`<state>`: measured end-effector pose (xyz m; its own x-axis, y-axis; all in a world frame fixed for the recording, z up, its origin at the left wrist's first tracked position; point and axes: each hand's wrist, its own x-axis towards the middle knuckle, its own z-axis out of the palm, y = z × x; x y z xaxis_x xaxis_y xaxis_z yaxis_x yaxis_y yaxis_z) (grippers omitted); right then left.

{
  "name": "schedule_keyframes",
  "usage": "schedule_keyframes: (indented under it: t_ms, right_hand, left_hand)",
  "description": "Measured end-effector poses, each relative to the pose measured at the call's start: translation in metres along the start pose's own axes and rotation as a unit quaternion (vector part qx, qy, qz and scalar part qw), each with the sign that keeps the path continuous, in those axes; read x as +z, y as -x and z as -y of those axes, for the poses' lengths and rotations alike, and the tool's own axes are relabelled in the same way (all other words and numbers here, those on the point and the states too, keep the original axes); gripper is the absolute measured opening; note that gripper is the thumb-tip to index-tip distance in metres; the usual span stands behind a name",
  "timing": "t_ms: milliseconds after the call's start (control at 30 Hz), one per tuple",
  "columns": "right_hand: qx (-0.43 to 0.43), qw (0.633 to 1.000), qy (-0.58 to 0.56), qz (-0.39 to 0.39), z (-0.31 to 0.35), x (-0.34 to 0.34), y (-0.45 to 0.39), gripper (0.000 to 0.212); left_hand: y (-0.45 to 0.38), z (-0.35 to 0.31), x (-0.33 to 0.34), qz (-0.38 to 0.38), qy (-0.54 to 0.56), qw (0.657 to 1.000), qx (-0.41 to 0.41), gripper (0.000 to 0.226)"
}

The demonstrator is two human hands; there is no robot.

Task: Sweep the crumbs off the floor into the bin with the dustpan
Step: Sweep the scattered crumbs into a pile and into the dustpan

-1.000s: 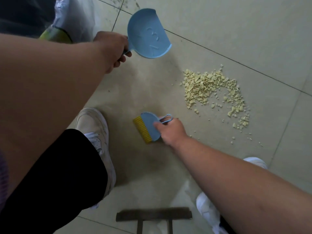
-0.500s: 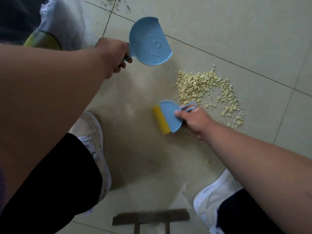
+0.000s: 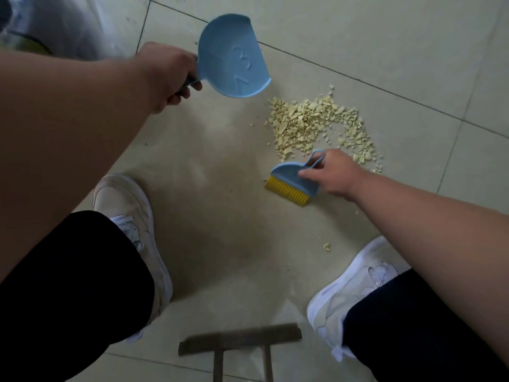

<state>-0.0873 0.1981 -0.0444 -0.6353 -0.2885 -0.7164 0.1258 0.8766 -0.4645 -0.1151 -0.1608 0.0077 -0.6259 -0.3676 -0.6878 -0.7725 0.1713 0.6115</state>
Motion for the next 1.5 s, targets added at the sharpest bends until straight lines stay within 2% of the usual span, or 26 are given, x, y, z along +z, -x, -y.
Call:
schedule_keyframes:
  t_ms: [133, 267, 367, 500, 600, 667, 733, 833, 967, 1100, 1267, 1367, 1500]
  right_hand:
    - [0.007, 0.991, -0.098, -0.092, 0.0, -0.042, -0.014, 0.011]
    - [0.022, 0.987, -0.144, -0.073, -0.006, -0.053, -0.015, 0.014]
    - [0.035, 0.984, -0.173, 0.01, -0.012, -0.051, -0.001, 0.012]
    - [0.018, 0.984, 0.015, 0.178, -0.029, -0.027, 0.034, 0.011]
    - [-0.001, 0.944, 0.158, 0.289, -0.055, 0.002, 0.056, 0.015]
    - [-0.004, 0.925, 0.21, 0.318, -0.068, 0.016, 0.067, 0.019]
    - [-0.025, 0.917, 0.251, 0.311, -0.073, 0.021, 0.072, 0.02]
    - [-0.034, 0.929, 0.258, 0.261, -0.074, 0.012, 0.058, 0.021]
    - [-0.047, 0.958, 0.233, 0.16, -0.059, -0.028, 0.024, 0.02]
    - [-0.064, 0.972, 0.215, 0.069, -0.036, -0.068, -0.004, 0.017]
    - [-0.055, 0.984, 0.167, -0.009, -0.019, -0.094, -0.019, 0.018]
    - [-0.041, 0.99, 0.137, 0.008, -0.018, -0.098, -0.014, 0.017]
    - [-0.042, 0.965, 0.211, 0.148, -0.041, -0.08, 0.012, 0.018]
  left_hand:
    - [-0.004, -0.002, 0.005, 0.002, -0.019, 1.0, 0.0, 0.018]
    - [-0.009, 0.0, 0.013, 0.008, -0.034, 0.999, 0.007, 0.015]
    - [-0.01, 0.0, 0.017, 0.02, -0.038, 0.999, 0.007, 0.016]
    - [-0.013, -0.002, 0.02, 0.039, -0.048, 0.998, -0.006, 0.021]
    - [-0.016, -0.002, 0.022, 0.046, -0.049, 0.998, -0.014, 0.019]
    - [-0.018, -0.003, 0.024, 0.045, -0.046, 0.998, -0.017, 0.02]
    - [-0.019, -0.004, 0.027, 0.046, -0.046, 0.998, -0.016, 0.021]
    - [-0.019, -0.005, 0.029, 0.053, -0.049, 0.997, -0.012, 0.023]
    - [-0.019, -0.004, 0.029, 0.053, -0.049, 0.997, -0.012, 0.017]
    - [-0.019, -0.011, 0.029, 0.051, -0.059, 0.997, -0.001, 0.012]
    - [-0.02, -0.018, 0.03, 0.048, -0.056, 0.997, 0.008, 0.013]
    - [-0.02, -0.02, 0.031, 0.054, -0.061, 0.997, 0.008, 0.015]
    - [-0.018, -0.017, 0.033, 0.063, -0.066, 0.996, 0.01, 0.015]
